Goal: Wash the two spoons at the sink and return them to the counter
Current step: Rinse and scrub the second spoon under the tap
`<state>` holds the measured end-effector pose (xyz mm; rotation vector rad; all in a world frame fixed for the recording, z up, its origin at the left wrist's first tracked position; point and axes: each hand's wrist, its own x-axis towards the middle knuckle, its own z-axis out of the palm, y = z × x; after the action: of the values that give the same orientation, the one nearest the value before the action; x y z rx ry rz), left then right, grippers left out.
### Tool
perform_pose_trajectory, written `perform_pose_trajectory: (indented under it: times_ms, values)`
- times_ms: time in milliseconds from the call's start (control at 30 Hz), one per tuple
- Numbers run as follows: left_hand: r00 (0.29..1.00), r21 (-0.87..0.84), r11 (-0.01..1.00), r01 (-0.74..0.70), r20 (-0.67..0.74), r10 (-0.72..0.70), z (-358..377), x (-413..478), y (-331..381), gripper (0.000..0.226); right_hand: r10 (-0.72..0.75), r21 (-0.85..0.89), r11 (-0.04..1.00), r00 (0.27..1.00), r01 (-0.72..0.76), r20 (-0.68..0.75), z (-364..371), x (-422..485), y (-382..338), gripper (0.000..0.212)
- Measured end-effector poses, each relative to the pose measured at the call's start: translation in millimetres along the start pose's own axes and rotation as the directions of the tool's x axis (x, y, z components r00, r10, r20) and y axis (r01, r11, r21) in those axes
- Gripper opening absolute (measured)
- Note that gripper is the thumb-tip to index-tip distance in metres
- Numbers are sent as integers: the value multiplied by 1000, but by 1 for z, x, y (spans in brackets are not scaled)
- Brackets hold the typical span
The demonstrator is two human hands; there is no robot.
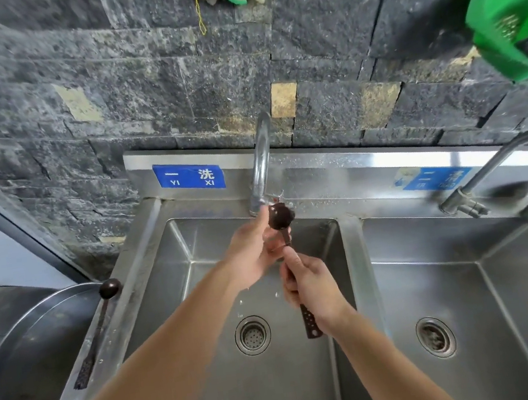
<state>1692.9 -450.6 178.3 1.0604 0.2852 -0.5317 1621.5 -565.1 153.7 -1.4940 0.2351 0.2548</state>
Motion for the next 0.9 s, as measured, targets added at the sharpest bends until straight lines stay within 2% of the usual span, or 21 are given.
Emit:
perform_pose_trajectory:
  times_ms: [67, 133, 267, 333, 400, 433, 467, 500, 533, 567, 600, 633, 700, 733, 767, 900]
  values:
    - [992, 360, 925, -124, 38, 118, -6, -12, 2, 42, -44, -18, 999, 998, 43, -52, 0, -4, -5, 48]
    - [986, 527, 834, -165, 71, 150, -6, -23, 7, 34, -54, -33, 998, 998, 53, -38, -1, -6, -9, 51]
    - [999, 404, 915, 14, -53, 8, -1, -18, 12, 22, -22, -34, 999, 999, 24, 42, 7, -13, -9, 53]
    - [994, 433, 896, 98, -85, -67, -2, -16, 12, 17, 19, 8, 1000, 995, -20, 94, 10, -19, -6, 56]
    - [997, 565, 823, 49, -80, -4, -5, -19, 15, 23, 24, -5, 1000, 993, -23, 118, 8, -24, -2, 58]
    - [993, 716, 698, -26, -63, 102, -7, -21, 16, 25, 10, -48, 999, 994, -5, 110, 6, -26, 1, 59]
    - [969, 880, 464, -101, -18, 246, -9, -22, 16, 24, -7, -105, 994, 996, 17, 92, 4, -27, 5, 59]
    - [930, 969, 197, -148, 69, 362, -12, -23, 15, 20, -21, -164, 986, 997, 32, 68, 3, -27, 9, 58]
    - [898, 981, 51, -190, 152, 413, -13, -25, 14, 14, -35, -219, 975, 999, 43, 41, 1, -27, 15, 58]
    - [882, 972, 23, -233, 201, 426, -12, -28, 10, 16, -59, -276, 959, 998, 61, 16, -2, -27, 21, 56]
    - [893, 958, 109, -264, 201, 403, -11, -31, 7, 26, -89, -334, 939, 996, 84, 3, -4, -26, 26, 54]
    - [921, 919, 276, -280, 176, 348, -10, -32, 4, 38, -107, -378, 920, 994, 100, 3, -6, -26, 31, 51]
    - [975, 732, 644, -222, 160, 154, -10, -39, 1, 52, -98, -387, 916, 995, 104, 35, -13, -27, 36, 44]
    - [975, 653, 729, -205, 198, 97, -10, -42, 1, 54, -101, -368, 922, 993, 118, 65, -16, -28, 36, 40]
    - [966, 635, 739, -225, 243, 86, -8, -45, 2, 54, -121, -330, 933, 988, 145, 92, -19, -29, 35, 36]
    - [937, 738, 591, -326, 337, 96, 0, -58, 17, 49, -239, -84, 964, 961, 252, 137, -26, -32, 14, 20]
